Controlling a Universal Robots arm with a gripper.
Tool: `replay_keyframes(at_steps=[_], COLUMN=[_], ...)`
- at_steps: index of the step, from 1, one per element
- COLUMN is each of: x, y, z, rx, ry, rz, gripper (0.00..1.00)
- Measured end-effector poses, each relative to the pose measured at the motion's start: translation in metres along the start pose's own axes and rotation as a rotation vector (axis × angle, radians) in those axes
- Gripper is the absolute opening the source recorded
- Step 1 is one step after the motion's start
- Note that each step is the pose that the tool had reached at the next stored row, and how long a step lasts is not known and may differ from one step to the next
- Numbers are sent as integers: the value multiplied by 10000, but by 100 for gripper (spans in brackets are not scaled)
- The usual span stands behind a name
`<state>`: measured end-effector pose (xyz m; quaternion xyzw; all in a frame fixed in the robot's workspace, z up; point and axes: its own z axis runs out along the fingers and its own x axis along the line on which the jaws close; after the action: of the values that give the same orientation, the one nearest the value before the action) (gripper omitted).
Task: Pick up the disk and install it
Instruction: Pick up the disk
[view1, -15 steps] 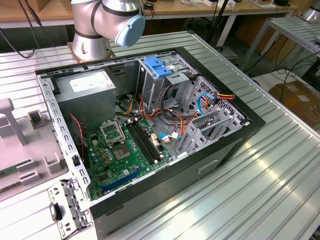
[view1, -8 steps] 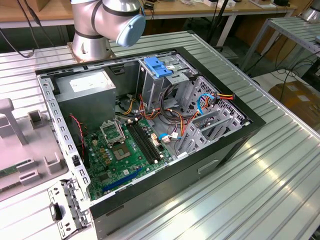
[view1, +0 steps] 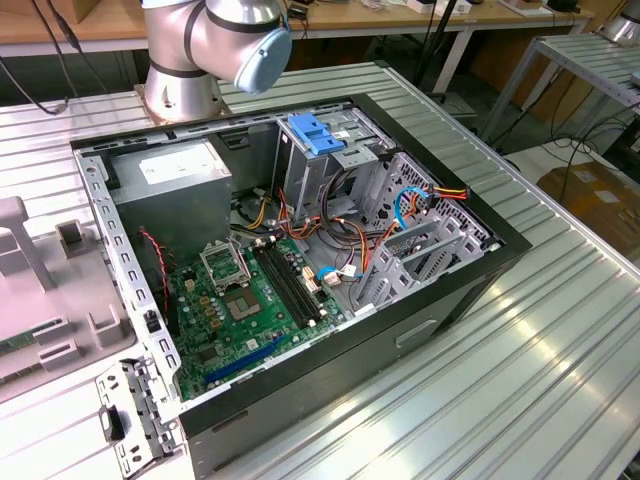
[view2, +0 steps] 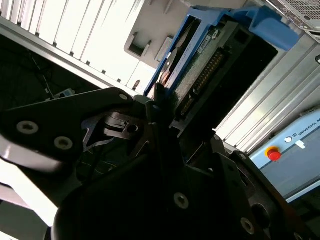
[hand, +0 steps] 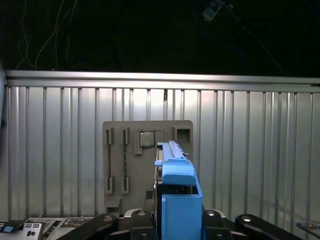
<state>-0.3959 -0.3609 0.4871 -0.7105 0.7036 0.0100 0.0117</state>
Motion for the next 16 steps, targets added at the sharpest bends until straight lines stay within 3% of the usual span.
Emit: replay_keyframes(at_steps=[16], x=[227], y=[-19], z=[-7], rx=[-1], ry=[1], rz=[0], gripper=[36])
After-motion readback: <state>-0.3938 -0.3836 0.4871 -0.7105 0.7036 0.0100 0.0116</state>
